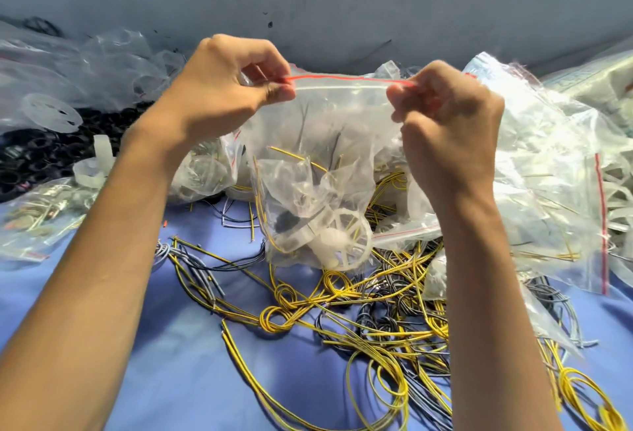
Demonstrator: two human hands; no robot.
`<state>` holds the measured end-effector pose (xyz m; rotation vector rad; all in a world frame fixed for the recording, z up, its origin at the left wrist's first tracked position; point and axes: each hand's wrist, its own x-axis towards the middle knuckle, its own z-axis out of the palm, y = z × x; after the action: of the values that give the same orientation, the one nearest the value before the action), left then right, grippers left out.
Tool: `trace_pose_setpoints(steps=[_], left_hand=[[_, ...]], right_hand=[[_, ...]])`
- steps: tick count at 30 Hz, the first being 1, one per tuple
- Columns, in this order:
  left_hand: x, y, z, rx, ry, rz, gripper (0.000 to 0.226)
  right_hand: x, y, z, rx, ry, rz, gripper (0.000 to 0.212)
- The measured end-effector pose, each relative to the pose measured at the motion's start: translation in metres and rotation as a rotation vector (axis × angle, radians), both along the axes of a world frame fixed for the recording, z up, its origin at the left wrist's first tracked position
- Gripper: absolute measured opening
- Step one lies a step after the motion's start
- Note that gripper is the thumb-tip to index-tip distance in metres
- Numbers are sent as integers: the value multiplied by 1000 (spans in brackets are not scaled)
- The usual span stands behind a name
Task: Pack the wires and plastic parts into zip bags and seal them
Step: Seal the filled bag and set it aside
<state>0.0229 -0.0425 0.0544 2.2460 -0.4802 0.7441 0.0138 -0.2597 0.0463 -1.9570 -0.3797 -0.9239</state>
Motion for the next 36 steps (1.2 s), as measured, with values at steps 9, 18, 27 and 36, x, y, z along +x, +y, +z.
trace_pose_setpoints(steps=[9,18,27,36], left_hand=[[-1,7,0,-29,-49,44,13],[2,9,-1,-109,92,43,8],[-2,15,-6,-157,80,4,9],[-5,6,-5,-125,148,-41,13]], right_hand=[[2,-1,-3,-15,95,160,10],[3,-2,-4,16,76,111,22],[3,1,-4,49,74,52,24],[3,-2,-4,32,89,181,21]])
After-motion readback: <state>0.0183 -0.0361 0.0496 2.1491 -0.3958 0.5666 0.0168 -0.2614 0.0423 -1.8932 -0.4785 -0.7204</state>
